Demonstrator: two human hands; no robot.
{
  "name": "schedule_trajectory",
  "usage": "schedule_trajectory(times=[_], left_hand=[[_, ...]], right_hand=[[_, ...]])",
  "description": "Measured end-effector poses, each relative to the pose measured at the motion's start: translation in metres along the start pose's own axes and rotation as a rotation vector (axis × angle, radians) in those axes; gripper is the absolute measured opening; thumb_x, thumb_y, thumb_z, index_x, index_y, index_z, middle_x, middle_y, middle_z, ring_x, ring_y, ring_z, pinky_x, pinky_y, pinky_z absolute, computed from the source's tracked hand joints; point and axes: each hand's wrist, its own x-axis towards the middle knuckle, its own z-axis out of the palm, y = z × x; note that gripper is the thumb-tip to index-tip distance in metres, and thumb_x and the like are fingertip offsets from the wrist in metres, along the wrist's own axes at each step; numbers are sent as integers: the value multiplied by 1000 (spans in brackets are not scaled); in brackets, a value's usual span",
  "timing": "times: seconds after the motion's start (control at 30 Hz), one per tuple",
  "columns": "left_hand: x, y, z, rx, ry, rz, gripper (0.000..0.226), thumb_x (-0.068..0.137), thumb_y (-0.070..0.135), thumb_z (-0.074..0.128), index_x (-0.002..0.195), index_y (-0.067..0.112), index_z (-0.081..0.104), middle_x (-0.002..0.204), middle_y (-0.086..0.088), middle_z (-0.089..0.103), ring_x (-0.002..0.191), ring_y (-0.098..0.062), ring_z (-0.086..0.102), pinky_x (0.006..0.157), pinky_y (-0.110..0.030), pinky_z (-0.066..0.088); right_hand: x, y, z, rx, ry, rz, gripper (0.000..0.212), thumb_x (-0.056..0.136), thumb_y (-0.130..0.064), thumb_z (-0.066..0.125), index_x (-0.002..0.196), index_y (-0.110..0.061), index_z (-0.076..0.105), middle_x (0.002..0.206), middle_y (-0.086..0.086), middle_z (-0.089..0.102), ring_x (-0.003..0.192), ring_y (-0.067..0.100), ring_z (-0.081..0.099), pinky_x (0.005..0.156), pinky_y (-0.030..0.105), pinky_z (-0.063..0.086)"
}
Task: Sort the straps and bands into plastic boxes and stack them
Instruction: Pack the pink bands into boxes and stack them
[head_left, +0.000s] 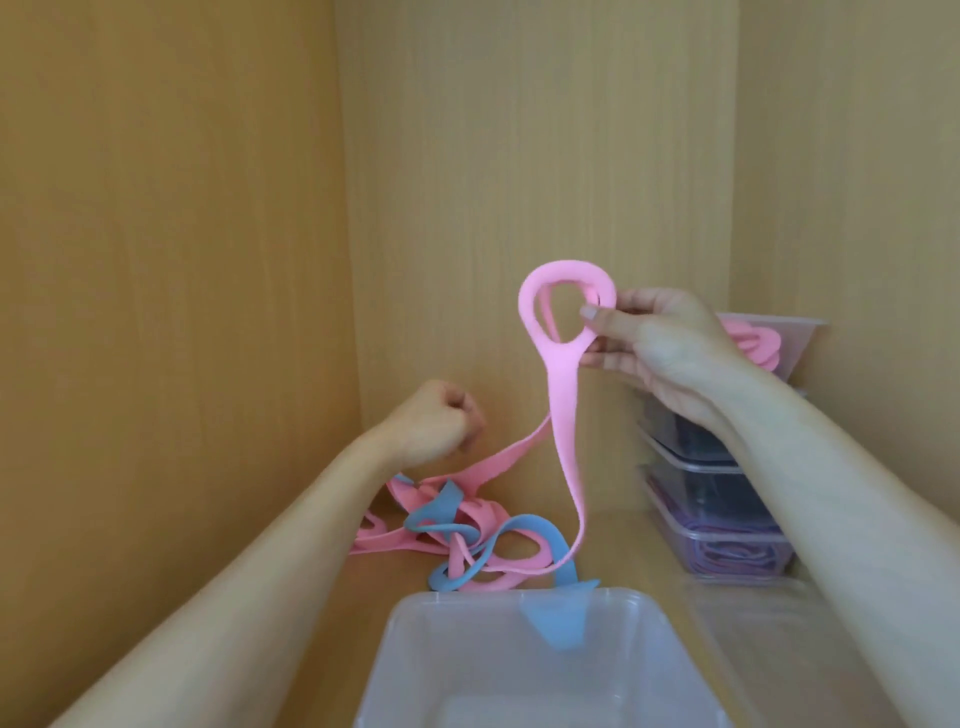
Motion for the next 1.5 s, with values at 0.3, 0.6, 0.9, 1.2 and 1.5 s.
schedule_trajectory(times=[0.3,0.6,0.9,1.2,1.5], left_hand=[[3,-53,12,508,-161,-187,29,78,41,81,86,17,65,89,-2,71,80,-20,63,76,-35,54],[7,-53,-14,493,141,-128,21,79,1,56,75,21,62,76,4,63,74,-22,61,56,-26,43],[-4,-52,-5,655,-169,-360,18,76,21,53,70,7,63,67,-6,62,57,-22,54,50,-23,39],[-2,-55,7,599,32,-400,39,82,53,67,70,18,54,112,-15,67,117,-34,57,89,-36,49],[8,-6,-29,-116,490,-140,20,89,10,74,73,18,63,72,-9,71,57,-19,65,56,-29,51]], right_hand=[[-7,-4,14,-194,-34,-41,21,93,-6,69,108,8,64,92,21,66,67,19,66,66,33,63],[-8,-7,16,-255,-10,-80,20,92,-7,70,106,6,64,95,23,67,69,23,68,64,32,63],[-5,-3,15,-294,-23,-88,17,92,-5,70,104,5,64,84,16,68,60,18,69,58,25,60],[-4,0,18,-298,-62,-101,13,91,-5,71,100,3,64,77,10,68,61,19,71,57,28,60],[0,-3,13,-401,138,-195,4,92,-19,72,90,-17,73,77,-5,63,67,7,54,53,11,40]])
